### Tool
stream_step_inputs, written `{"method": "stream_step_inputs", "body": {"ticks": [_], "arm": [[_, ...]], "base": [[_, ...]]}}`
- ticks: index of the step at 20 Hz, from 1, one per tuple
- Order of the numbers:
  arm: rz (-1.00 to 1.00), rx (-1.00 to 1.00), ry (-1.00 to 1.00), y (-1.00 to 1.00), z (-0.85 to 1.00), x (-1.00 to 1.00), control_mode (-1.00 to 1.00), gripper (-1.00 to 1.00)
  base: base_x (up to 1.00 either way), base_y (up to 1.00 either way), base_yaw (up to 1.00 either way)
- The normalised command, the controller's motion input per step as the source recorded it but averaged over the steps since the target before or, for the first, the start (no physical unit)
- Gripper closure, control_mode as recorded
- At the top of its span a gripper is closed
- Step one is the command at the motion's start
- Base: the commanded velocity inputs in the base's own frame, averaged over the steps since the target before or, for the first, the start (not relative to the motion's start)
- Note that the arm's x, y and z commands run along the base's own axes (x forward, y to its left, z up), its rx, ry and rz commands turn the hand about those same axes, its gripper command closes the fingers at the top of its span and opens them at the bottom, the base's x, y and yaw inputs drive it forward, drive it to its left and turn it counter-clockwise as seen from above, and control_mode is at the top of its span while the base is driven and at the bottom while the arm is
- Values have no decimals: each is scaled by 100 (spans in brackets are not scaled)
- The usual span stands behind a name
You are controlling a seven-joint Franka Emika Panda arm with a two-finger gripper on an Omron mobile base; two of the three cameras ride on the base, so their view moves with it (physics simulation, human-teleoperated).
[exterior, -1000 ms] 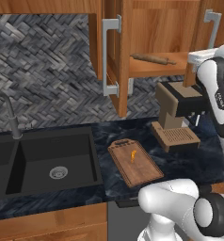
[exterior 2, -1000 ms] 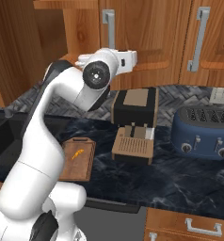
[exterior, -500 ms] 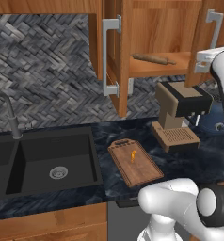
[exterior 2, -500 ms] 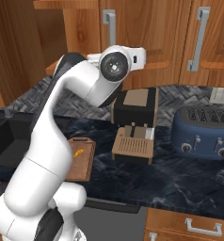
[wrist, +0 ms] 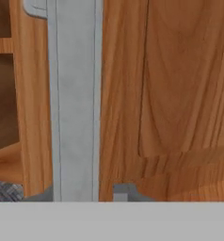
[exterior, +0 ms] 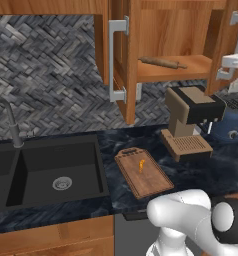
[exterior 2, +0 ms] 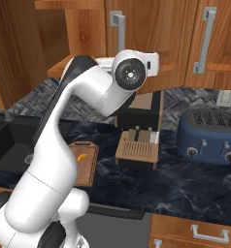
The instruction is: Open the cabinet, retrieve the rolling pin, and place it next to the meat on the cutting board to prepare for tenderizing.
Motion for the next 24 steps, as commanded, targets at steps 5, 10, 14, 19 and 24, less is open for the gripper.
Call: {"method": "stream_step_inputs", "body": {"ticks": [5,10,14,19,24], "arm": [[0,7,-3,-49,0,-44,-100,100],[0,0,4,-16,-4,-8,-100,-100],[-1,0,2,0,0,-4,-100,-100],[-8,-6,-7,1,0,-55,-100,-100],[-10,-11,-16,9,0,-88,-100,-100]], "base": [[0,0,0],[0,0,0],[0,0,0],[0,0,0],[0,0,0]]}}
